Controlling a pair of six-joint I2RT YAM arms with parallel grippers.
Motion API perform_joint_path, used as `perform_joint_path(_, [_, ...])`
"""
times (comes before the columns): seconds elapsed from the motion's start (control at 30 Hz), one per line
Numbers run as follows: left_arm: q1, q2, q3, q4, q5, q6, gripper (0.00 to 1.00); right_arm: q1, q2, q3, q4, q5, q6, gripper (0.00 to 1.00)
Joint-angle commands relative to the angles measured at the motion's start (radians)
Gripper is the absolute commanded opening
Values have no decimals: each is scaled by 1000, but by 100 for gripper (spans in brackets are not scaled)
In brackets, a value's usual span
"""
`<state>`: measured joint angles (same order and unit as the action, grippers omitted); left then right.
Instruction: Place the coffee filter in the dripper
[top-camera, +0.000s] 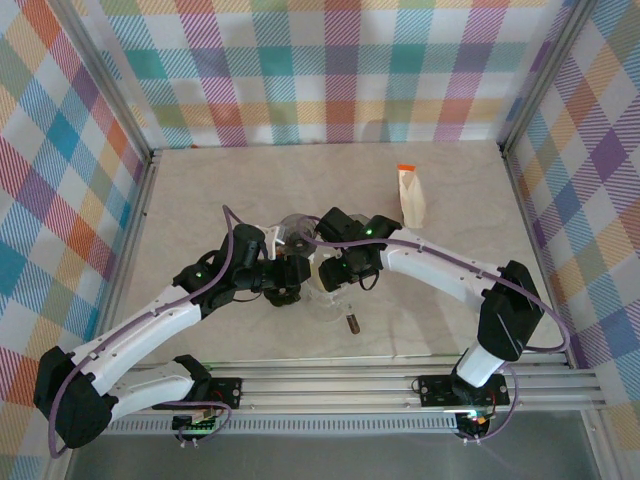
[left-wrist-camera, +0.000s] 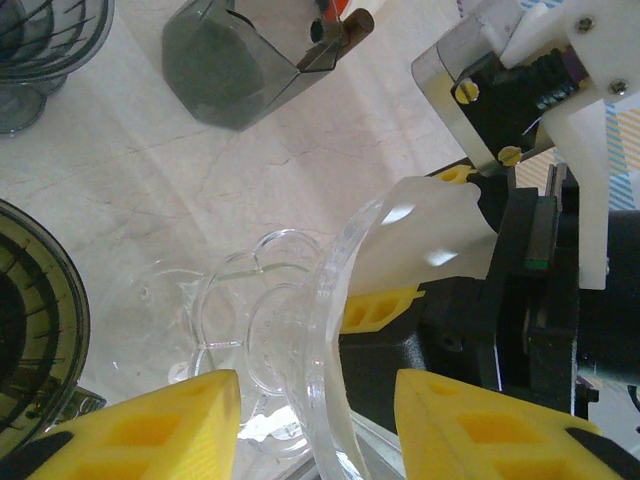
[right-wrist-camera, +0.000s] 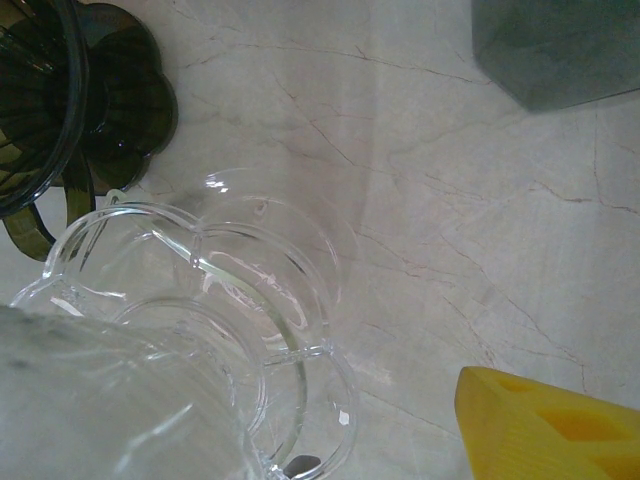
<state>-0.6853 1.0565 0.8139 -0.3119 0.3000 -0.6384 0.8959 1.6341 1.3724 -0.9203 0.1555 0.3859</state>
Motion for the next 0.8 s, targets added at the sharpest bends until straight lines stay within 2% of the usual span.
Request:
perform_joint_path(0.0, [-14,0,0,0,-14,-6,40,-6,9,-21,7,-6,20,70])
perform_joint_path(0.1, [-14,4,1,-3,-6,-4,34,-6,5,-19,8,-5,19,70])
perform_joint_path(0.37, [-15,3,5,-41,-15,6,26,-6,-4,-15,7,-1,24,70])
perform_joint_path(0.77, [-22,6,11,-31,-9,3,26,-6,-80,-2,28,-2,26,74])
